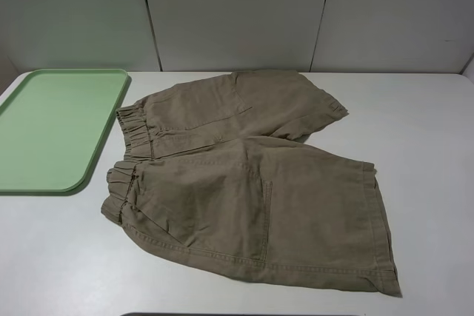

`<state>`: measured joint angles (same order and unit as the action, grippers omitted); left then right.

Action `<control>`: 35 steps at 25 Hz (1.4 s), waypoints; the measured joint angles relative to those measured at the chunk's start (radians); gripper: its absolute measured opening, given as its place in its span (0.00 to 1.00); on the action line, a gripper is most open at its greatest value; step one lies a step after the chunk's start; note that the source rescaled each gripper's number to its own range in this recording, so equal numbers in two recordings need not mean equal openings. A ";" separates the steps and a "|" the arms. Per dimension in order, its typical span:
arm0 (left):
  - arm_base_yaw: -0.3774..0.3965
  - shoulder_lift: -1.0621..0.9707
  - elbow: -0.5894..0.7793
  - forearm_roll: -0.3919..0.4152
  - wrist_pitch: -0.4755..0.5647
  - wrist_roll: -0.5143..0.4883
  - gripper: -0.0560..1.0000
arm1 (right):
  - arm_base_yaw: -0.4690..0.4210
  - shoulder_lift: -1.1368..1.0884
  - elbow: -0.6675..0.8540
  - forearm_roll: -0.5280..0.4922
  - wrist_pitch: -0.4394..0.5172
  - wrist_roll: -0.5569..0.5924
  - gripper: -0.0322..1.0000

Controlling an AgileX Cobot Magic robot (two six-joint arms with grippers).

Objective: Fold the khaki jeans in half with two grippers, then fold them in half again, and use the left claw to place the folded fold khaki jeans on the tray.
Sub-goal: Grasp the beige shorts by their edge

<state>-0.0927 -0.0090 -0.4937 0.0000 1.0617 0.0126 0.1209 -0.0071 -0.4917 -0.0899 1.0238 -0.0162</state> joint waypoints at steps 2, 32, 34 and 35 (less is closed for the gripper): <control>0.000 0.000 0.000 0.000 0.000 0.000 0.87 | 0.000 0.000 0.000 0.000 0.000 0.000 1.00; 0.000 0.000 0.000 0.000 0.000 0.000 0.87 | 0.000 0.000 0.000 0.000 0.000 0.000 1.00; 0.000 0.000 0.000 0.000 0.000 0.000 0.87 | 0.000 0.000 0.000 0.000 0.000 0.000 1.00; 0.000 0.000 0.000 0.000 0.000 0.000 0.87 | 0.000 0.000 0.000 0.000 0.000 0.000 1.00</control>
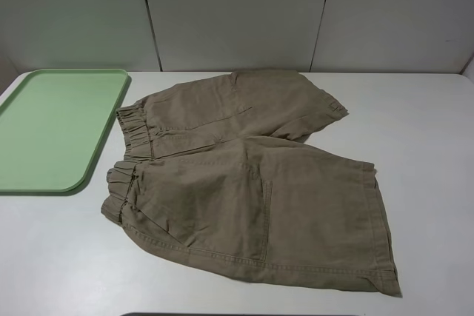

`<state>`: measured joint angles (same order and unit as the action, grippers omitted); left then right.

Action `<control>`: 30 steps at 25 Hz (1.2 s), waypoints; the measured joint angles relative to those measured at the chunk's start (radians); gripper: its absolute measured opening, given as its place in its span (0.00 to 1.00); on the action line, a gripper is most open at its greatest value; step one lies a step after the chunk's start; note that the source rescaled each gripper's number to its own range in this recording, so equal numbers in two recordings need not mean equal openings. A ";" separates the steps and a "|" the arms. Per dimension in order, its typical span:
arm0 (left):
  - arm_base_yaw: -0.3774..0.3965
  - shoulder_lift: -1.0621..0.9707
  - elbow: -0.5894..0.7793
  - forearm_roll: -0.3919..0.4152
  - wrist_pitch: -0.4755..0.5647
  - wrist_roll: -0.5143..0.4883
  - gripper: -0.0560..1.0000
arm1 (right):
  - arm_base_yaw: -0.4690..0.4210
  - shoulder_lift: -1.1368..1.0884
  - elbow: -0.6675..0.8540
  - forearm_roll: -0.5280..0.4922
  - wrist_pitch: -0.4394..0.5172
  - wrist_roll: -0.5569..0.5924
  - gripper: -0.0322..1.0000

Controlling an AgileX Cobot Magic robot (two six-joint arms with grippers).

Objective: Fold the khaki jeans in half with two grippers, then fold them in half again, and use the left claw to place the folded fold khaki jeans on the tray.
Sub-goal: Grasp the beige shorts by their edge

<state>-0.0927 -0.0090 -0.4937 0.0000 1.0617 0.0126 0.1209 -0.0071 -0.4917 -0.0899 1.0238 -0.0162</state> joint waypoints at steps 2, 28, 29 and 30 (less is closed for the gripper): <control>0.000 0.000 0.000 0.000 0.000 0.000 0.87 | 0.000 0.000 0.000 0.000 0.000 0.000 1.00; -0.249 0.160 -0.140 -0.018 0.060 0.085 0.87 | 0.036 0.062 -0.047 0.192 -0.014 -0.085 1.00; -0.261 0.200 -0.164 -0.018 0.060 0.110 0.87 | 0.053 0.095 -0.068 0.198 -0.019 -0.107 1.00; -0.273 0.251 -0.193 -0.018 0.061 0.138 0.87 | 0.069 0.139 -0.085 0.201 -0.020 -0.132 1.00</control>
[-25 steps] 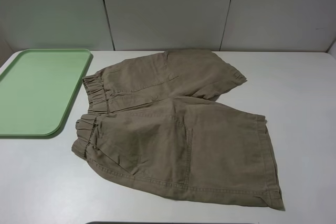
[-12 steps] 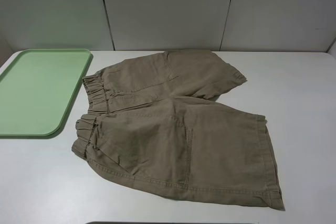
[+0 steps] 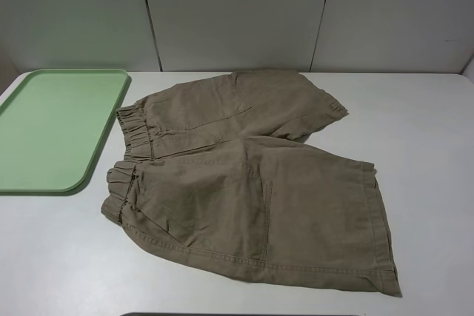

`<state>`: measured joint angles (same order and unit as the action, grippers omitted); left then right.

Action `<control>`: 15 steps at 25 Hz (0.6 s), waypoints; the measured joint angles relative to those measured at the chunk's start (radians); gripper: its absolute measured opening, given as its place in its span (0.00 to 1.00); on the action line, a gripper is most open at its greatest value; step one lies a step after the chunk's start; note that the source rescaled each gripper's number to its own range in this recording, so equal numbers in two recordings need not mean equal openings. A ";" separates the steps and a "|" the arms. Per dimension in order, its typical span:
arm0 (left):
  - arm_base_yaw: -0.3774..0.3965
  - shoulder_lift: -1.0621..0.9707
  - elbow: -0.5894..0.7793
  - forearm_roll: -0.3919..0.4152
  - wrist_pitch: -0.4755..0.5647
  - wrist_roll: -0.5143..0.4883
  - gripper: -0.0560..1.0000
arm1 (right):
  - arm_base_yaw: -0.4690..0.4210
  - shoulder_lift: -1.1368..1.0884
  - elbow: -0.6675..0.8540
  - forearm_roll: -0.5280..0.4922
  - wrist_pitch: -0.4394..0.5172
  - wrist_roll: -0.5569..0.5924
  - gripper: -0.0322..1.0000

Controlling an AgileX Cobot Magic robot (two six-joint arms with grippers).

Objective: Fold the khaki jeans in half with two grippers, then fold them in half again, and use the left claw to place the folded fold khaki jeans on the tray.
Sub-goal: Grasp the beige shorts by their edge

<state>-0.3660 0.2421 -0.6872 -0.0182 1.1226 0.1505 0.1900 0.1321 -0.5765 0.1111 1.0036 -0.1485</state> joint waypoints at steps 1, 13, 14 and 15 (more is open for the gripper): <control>-0.016 0.054 -0.029 0.000 0.003 0.036 0.87 | 0.021 0.050 -0.020 0.002 0.000 -0.021 1.00; -0.255 0.570 -0.178 0.145 0.038 0.208 0.87 | 0.283 0.571 -0.100 -0.060 0.030 -0.145 1.00; -0.271 0.592 -0.178 0.173 0.038 0.209 0.87 | 0.312 0.602 -0.100 -0.086 0.032 -0.153 1.00; -0.286 0.609 -0.178 0.206 0.038 0.210 0.87 | 0.366 0.666 -0.100 -0.136 0.044 -0.181 1.00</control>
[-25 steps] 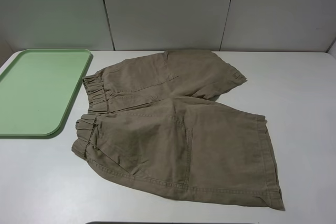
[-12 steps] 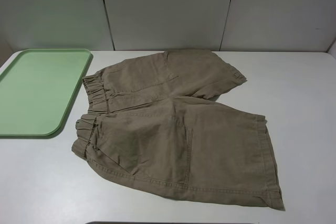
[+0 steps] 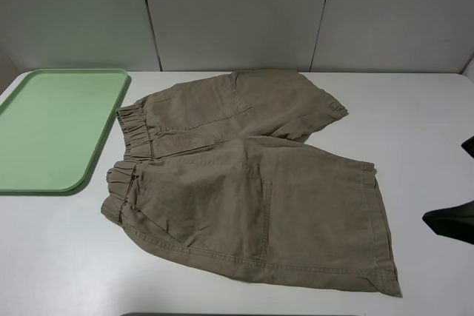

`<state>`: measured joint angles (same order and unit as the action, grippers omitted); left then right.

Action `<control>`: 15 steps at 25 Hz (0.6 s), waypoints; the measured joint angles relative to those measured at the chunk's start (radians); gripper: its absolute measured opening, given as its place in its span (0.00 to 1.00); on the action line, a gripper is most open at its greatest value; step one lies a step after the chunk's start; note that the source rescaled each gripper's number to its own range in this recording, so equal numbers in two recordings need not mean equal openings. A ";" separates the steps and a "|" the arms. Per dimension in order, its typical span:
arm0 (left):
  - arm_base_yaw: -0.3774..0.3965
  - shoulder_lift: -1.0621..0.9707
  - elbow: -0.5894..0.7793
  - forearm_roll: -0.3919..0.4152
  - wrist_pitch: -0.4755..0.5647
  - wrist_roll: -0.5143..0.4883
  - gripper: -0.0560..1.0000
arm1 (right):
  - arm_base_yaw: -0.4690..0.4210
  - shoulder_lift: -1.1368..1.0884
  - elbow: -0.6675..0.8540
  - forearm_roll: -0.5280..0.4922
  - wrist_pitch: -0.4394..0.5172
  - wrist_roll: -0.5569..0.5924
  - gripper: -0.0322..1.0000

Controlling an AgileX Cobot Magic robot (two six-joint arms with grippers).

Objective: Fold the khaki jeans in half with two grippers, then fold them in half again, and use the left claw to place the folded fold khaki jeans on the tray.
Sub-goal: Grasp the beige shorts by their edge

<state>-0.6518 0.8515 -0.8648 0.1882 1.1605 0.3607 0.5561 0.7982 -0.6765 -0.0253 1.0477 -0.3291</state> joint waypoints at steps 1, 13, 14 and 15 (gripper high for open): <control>-0.017 0.016 0.000 0.027 0.000 0.000 0.87 | 0.029 0.023 0.000 -0.027 0.008 -0.011 1.00; -0.052 0.176 0.000 0.183 -0.036 0.114 0.87 | 0.227 0.228 -0.001 -0.213 -0.033 -0.055 1.00; -0.052 0.196 0.000 0.186 -0.052 0.131 0.87 | 0.227 0.248 -0.001 -0.213 -0.053 -0.055 1.00; -0.052 0.212 0.000 0.192 -0.066 0.153 0.87 | 0.227 0.269 -0.001 -0.217 -0.067 -0.055 1.00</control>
<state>-0.7038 1.0636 -0.8648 0.3800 1.0941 0.5133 0.7834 1.0672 -0.6773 -0.2427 0.9802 -0.3841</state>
